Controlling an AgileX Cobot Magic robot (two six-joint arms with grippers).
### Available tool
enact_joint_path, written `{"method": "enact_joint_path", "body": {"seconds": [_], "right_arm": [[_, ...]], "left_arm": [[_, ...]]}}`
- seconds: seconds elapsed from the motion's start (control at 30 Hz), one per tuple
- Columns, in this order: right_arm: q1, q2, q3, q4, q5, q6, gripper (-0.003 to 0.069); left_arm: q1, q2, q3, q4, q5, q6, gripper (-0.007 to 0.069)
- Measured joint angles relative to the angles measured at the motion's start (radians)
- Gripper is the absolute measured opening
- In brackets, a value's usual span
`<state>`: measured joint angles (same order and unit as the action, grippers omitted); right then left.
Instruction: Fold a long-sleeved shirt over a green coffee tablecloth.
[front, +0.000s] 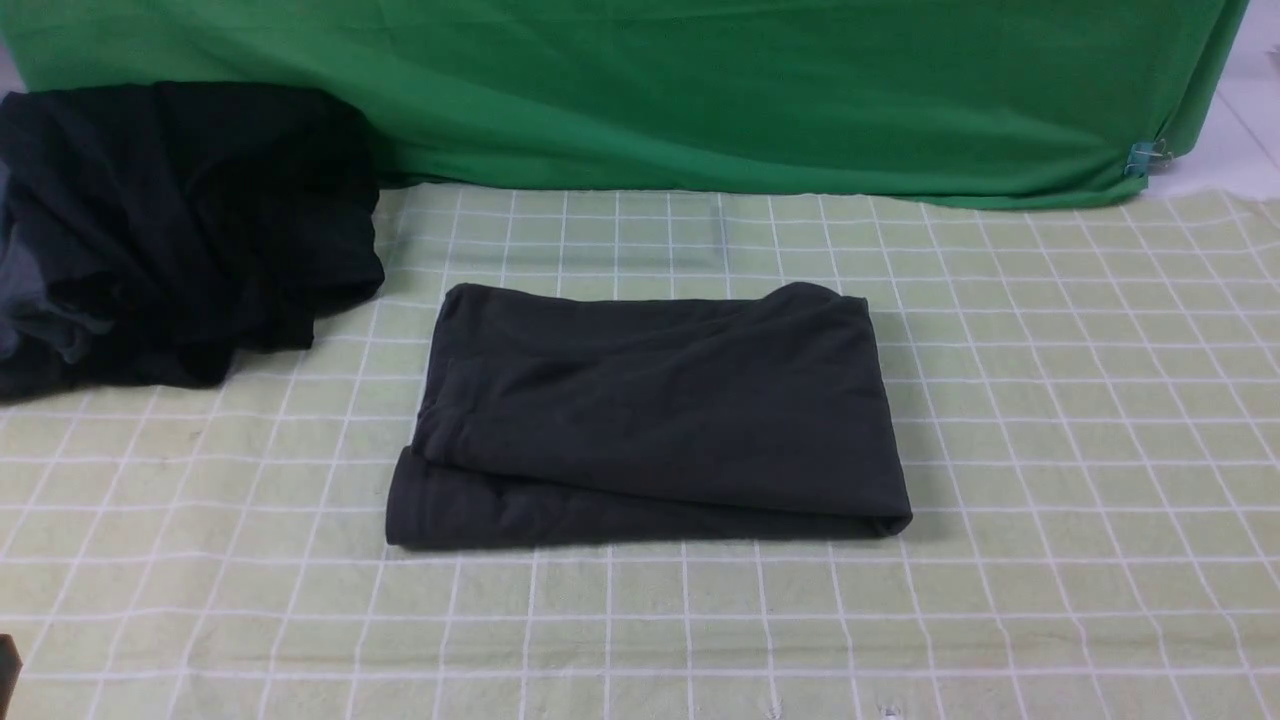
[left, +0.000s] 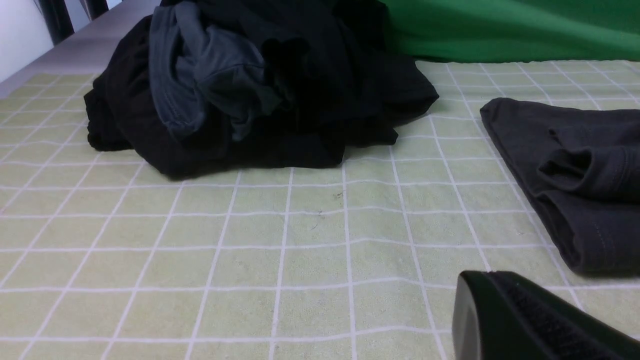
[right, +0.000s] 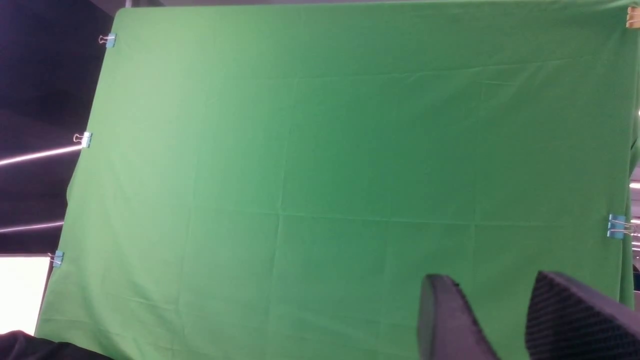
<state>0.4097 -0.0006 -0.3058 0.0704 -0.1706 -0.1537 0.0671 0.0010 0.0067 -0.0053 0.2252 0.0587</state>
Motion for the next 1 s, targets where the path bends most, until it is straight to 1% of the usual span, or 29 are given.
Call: {"method": "enact_joint_path", "body": {"seconds": [0.1, 0.17, 0.3, 0.33, 0.43, 0.47, 0.53, 0.6, 1.0], "right_arm": [[-0.025, 0.000, 0.000, 0.000, 0.044, -0.063, 0.0239], [-0.090, 0.000, 0.000, 0.000, 0.132, -0.099, 0.0239], [-0.242, 0.001, 0.029, 0.000, 0.340, -0.119, 0.0239], [-0.294, 0.001, 0.061, -0.001, 0.371, -0.124, 0.0239], [-0.349, 0.001, 0.136, -0.001, 0.392, -0.126, 0.0239], [-0.380, 0.002, 0.208, -0.001, 0.396, -0.124, 0.0239], [-0.403, 0.002, 0.285, -0.002, 0.417, -0.093, 0.0239], [-0.412, 0.002, 0.312, -0.004, 0.430, -0.057, 0.0239], [-0.414, 0.002, 0.313, -0.004, 0.423, -0.006, 0.0239]], "left_arm": [[0.000, 0.000, 0.000, 0.000, 0.000, 0.000, 0.0001], [0.000, 0.000, 0.000, 0.000, 0.000, 0.000, 0.0001], [0.000, 0.000, 0.000, 0.000, 0.000, 0.000, 0.0001], [0.000, 0.000, 0.000, 0.000, 0.000, 0.000, 0.0001], [0.000, 0.000, 0.000, 0.000, 0.000, 0.000, 0.0001], [0.000, 0.000, 0.000, 0.000, 0.000, 0.001, 0.0001], [0.000, 0.000, 0.000, 0.000, 0.001, 0.001, 0.0001], [0.000, 0.000, 0.000, 0.000, 0.001, 0.001, 0.0001], [0.000, -0.001, 0.000, 0.000, 0.002, 0.001, 0.0001]]}}
